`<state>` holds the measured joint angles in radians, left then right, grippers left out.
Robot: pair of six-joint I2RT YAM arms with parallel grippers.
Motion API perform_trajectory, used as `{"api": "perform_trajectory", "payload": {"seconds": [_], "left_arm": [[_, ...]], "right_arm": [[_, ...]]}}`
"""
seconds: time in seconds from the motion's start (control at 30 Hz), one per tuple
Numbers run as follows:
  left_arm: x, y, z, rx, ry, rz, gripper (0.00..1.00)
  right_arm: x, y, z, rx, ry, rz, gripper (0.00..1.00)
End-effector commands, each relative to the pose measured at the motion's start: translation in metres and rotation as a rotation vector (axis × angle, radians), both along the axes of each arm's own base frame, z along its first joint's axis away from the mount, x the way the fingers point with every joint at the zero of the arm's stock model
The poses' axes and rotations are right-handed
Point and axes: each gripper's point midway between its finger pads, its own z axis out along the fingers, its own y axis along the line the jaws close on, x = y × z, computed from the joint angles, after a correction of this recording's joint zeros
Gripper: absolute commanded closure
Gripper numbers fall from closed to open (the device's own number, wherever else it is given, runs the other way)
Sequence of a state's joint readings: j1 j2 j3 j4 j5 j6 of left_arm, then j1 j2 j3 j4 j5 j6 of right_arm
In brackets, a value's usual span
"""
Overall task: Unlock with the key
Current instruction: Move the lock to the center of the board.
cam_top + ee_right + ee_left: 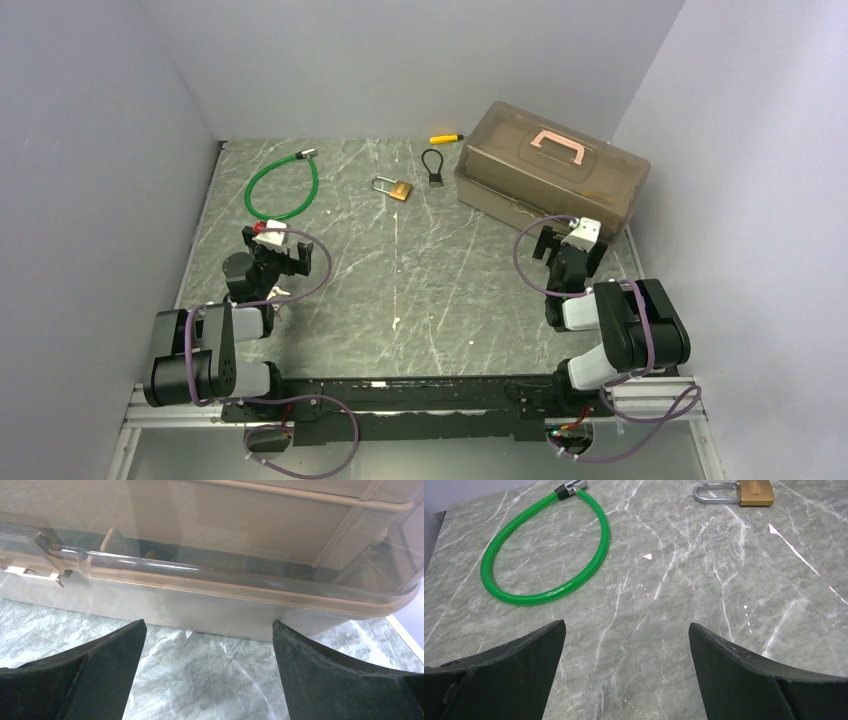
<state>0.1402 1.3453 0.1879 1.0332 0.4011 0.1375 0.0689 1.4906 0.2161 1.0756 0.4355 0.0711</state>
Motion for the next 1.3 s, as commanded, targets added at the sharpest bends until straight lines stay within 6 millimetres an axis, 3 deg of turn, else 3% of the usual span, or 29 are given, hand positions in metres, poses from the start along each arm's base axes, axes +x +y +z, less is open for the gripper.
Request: {"api": "perform_trajectory", "payload": {"seconds": [0.0, 0.23, 0.33, 0.47, 0.57, 0.63, 0.8, 0.93, 1.07, 1.2, 1.23, 1.27], "left_arm": [[0.008, -0.001, 0.021, 0.01, -0.071, -0.008, 0.01], [0.008, -0.001, 0.021, 0.013, -0.07, -0.004, 0.01], [0.014, 0.01, 0.036, -0.021, -0.069, 0.057, 0.01], [0.034, 0.008, 0.064, -0.047, 0.212, 0.011, 0.01], [0.03, 0.01, 0.07, -0.06, 0.441, 0.016, 0.01], [0.031, 0.016, 0.078, -0.043, 0.488, 0.028, 0.01], [0.038, 0.029, 0.082, -0.019, 0.549, 0.084, 0.01], [0.052, 0.038, 0.057, -0.005, 0.675, 0.109, 0.01], [0.068, 0.044, 0.044, 0.014, 0.762, 0.109, 0.01], [0.085, 0.047, 0.039, 0.055, 0.774, 0.094, 0.01], [0.089, 0.048, 0.037, 0.067, 0.781, 0.087, 0.01], [0.091, 0.049, 0.034, 0.082, 0.793, 0.082, 0.02]], "right_arm": [[0.011, 0.003, 0.024, 0.01, -0.09, 0.011, 0.0], [0.01, 0.002, 0.031, -0.008, -0.102, 0.003, 0.0], [0.01, 0.006, 0.045, -0.032, -0.103, -0.001, 0.0], [0.016, 0.018, 0.067, -0.003, -0.057, 0.008, 0.0], [0.012, 0.028, 0.08, 0.114, -0.046, 0.021, 0.0], [0.011, 0.043, 0.095, 0.169, -0.068, 0.075, 0.0], [0.004, 0.104, 0.126, 0.188, -0.098, 0.244, 0.0], [0.007, 0.159, 0.132, 0.039, 0.044, 0.31, 0.0], [0.018, 0.21, 0.158, -0.031, 0.115, 0.39, 0.0], [0.026, 0.259, 0.172, 0.227, 0.111, 0.536, 0.0], [0.023, 0.28, 0.177, 0.298, 0.111, 0.666, 0.0], [0.024, 0.289, 0.182, 0.322, 0.092, 0.722, 0.0]]}}
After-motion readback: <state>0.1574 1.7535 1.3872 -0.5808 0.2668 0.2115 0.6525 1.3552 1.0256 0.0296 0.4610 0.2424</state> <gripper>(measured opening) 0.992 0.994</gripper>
